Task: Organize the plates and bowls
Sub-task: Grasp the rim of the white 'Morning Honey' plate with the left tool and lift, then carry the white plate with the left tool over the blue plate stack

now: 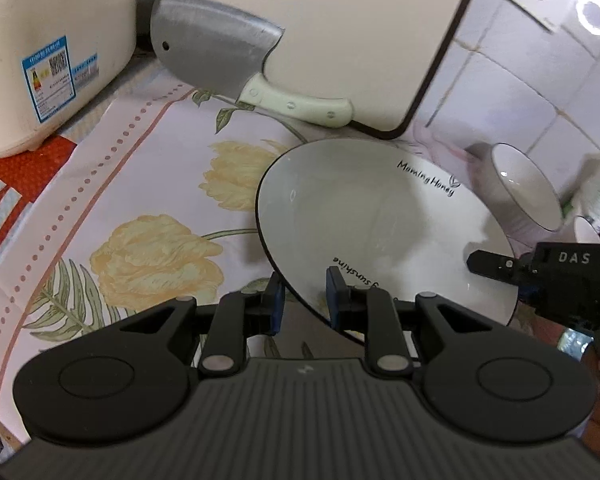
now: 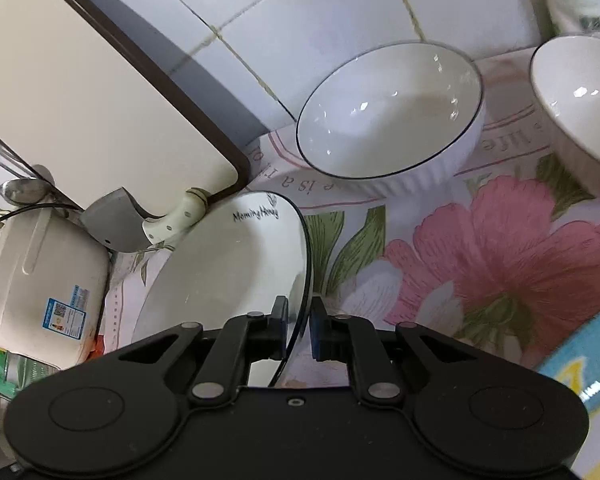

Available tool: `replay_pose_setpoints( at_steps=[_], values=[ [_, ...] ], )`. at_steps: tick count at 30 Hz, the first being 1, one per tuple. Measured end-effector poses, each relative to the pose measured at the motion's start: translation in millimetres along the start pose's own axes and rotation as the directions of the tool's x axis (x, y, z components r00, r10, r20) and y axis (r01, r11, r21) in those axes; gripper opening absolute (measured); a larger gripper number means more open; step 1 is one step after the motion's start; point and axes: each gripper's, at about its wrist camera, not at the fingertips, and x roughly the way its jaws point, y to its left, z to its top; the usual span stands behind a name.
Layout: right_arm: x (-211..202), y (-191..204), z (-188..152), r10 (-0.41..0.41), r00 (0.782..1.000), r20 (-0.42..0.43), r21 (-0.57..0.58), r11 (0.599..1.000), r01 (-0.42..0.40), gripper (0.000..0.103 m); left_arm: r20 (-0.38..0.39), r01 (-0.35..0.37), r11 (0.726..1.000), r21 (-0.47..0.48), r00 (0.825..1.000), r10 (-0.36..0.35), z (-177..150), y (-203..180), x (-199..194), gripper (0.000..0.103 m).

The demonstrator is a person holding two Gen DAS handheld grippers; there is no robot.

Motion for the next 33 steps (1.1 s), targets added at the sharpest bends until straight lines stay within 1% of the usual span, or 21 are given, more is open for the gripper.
replay_pose_setpoints(
  at_steps=[2,5,9,11,15,19,27,30,33],
  values=[
    [-7,-4,-4,0.016,1.0,-0.004,0.019,1.0,-0.016,0.015,0.002,-0.001,1.0,0.01,1.0,0.001,-3,-3,-7,0.02],
    [-19,-6,-11,0.027,1.0,0.001,0.005,1.0,-0.027,0.016,0.002,0.003,1.0,0.014,1.0,-0.004,-10,-6,-18,0.02],
    [-42,-9,-20,0.054,0.998,0.028,0.008,0.998,-0.054,0.017,0.001,0.026,1.0,0.015,1.0,-0.026,-16,-11,-37,0.02],
    [-52,-9,-22,0.065,0.997,0.041,0.015,0.998,-0.066,0.017,-0.017,0.024,1.0,0.008,1.0,-0.024,-14,-15,-47,0.02],
    [-72,-6,-22,0.098,0.993,0.063,0.018,0.995,-0.1,0.017,0.003,0.026,0.999,0.021,1.0,-0.026,-10,-22,-69,0.02],
    [-96,4,-23,0.119,0.989,0.085,-0.024,0.993,-0.117,0.017,0.032,0.038,0.999,0.039,0.999,-0.039,-7,-28,-94,0.02],
    [-154,0,-32,0.134,0.982,0.134,-0.076,0.989,-0.124,0.019,0.072,0.091,0.99,0.104,0.993,-0.098,-17,-53,-133,0.019],
    [-174,-6,-38,0.118,0.981,0.157,-0.105,0.989,-0.102,0.019,0.071,0.111,0.986,0.121,0.99,-0.12,-27,-66,-141,0.019],
    [-190,-16,-45,0.105,0.978,0.179,-0.11,0.99,-0.086,0.02,0.073,0.119,0.982,0.146,0.989,-0.13,-37,-80,-144,0.019]
  ],
)
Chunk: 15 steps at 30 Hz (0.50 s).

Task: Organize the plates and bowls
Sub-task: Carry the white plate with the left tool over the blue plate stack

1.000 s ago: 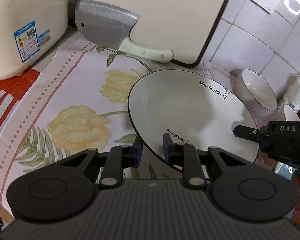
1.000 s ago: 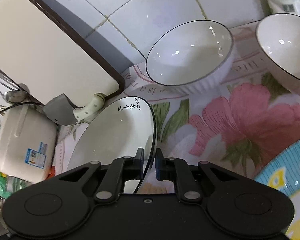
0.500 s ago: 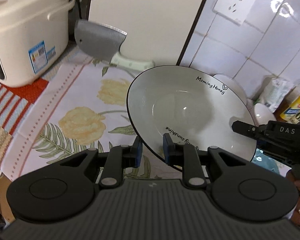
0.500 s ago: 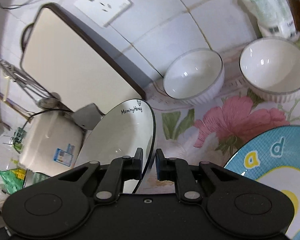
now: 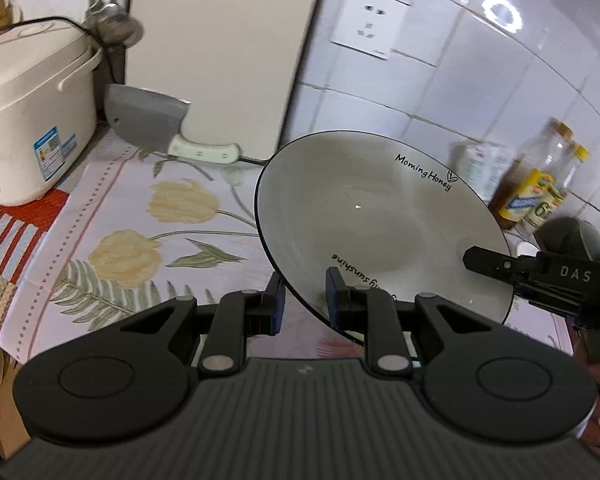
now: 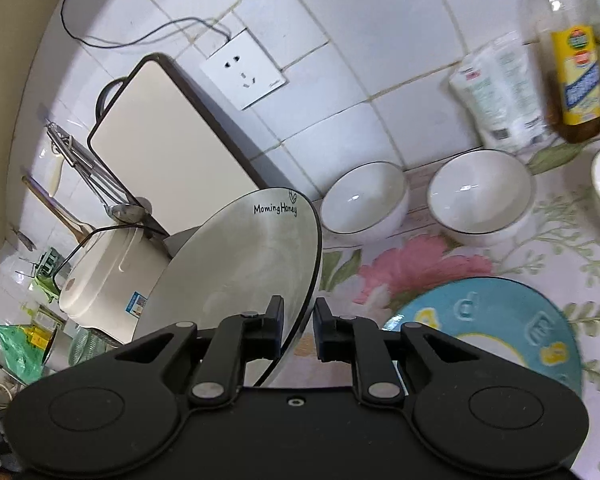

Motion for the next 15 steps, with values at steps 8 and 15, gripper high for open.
replay_pose_setpoints(
  at_steps=[8,15],
  values=[
    [-38,-22,-5,-0.022,1.0,0.018,-0.012,1.0,0.022,0.02,-0.007,0.055,0.998,0.031,0.998,-0.054,-19,-32,-7,0.019],
    [-59,-45,-18,-0.031,0.999,0.017,0.0,1.0,0.031,0.021,-0.025,0.055,0.995,0.082,0.998,-0.053,-34,-60,-8,0.019]
  ],
)
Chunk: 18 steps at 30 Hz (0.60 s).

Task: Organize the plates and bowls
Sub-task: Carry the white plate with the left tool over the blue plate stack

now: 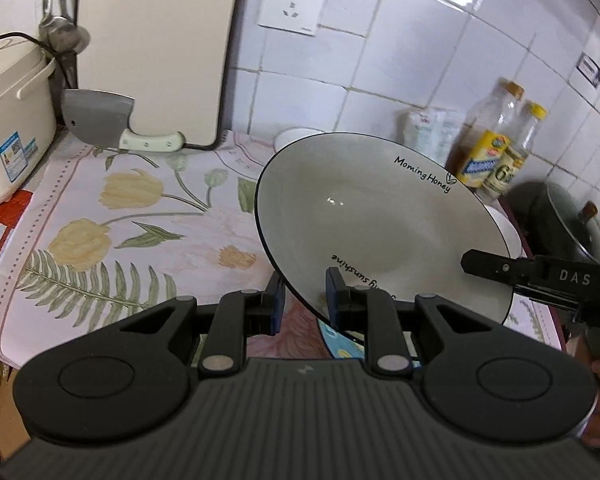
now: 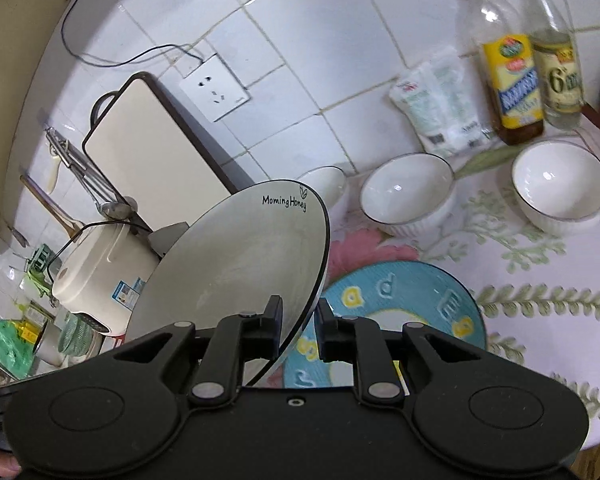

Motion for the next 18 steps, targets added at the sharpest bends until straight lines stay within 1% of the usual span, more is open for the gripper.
replay_pose_setpoints(
  at_steps=[3,8,13,18],
  values=[
    [-6,-10,-4,-0.008,1.0,0.0,0.019,1.0,0.008,0.021,-0.02,0.01,1.0,0.003,1.0,-0.01,-6,-8,4,0.019],
    [-14,-20,-10,-0.027,1.0,0.006,-0.004,1.0,0.027,0.022,-0.041,0.018,1.0,0.005,0.999,-0.018,-14,-18,10,0.019],
    [-15,-32,-17,-0.036,0.999,-0.001,0.014,0.999,0.036,0.022,-0.082,0.019,1.0,-0.01,0.996,-0.02,-21,-22,20,0.019],
    [-15,-41,-22,-0.048,0.999,-0.012,0.018,0.999,0.048,0.022,-0.103,0.023,1.0,-0.012,0.994,-0.024,-28,-26,29,0.02]
  ],
)
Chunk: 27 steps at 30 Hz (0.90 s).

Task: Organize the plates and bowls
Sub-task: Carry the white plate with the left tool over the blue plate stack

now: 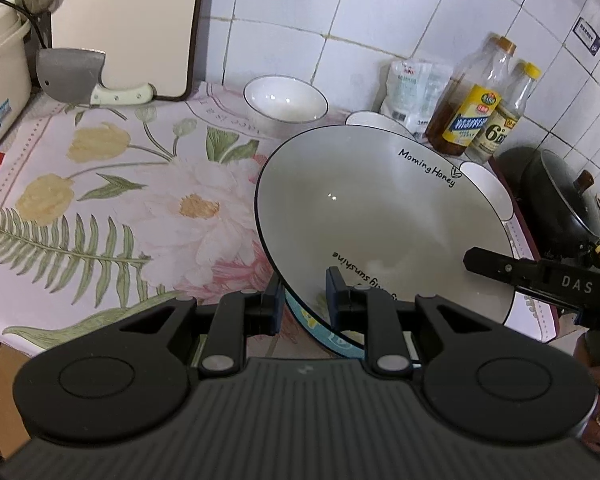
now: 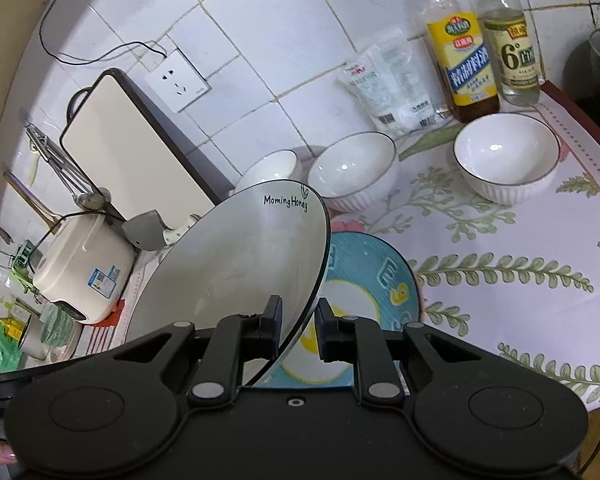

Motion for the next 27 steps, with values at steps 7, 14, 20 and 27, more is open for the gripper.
replay_pose_setpoints(
  at_steps=[7,14,20,27],
  values=[
    [11,-17,-9,-0.025,0.999,-0.034,0.023,0.999,0.026,0.022,-0.049,-0.011,1.0,-0.008,0.999,0.011,-11,-4,23,0.02],
    [20,-29,-15,-0.061,0.995,-0.082,0.027,0.998,0.064,0.022,-0.091,-0.013,1.0,-0.014,0.996,0.012,-19,-5,42,0.02],
    [24,-32,-17,-0.087,0.991,-0.099,0.028,0.996,0.09,0.022,-0.11,-0.022,1.0,-0.019,0.994,0.02,-20,-4,53,0.02],
    [27,-35,-19,-0.114,0.987,-0.114,0.029,0.993,0.119,0.023,-0.133,-0.023,0.999,-0.028,0.991,0.019,-22,-4,63,0.02]
  ],
)
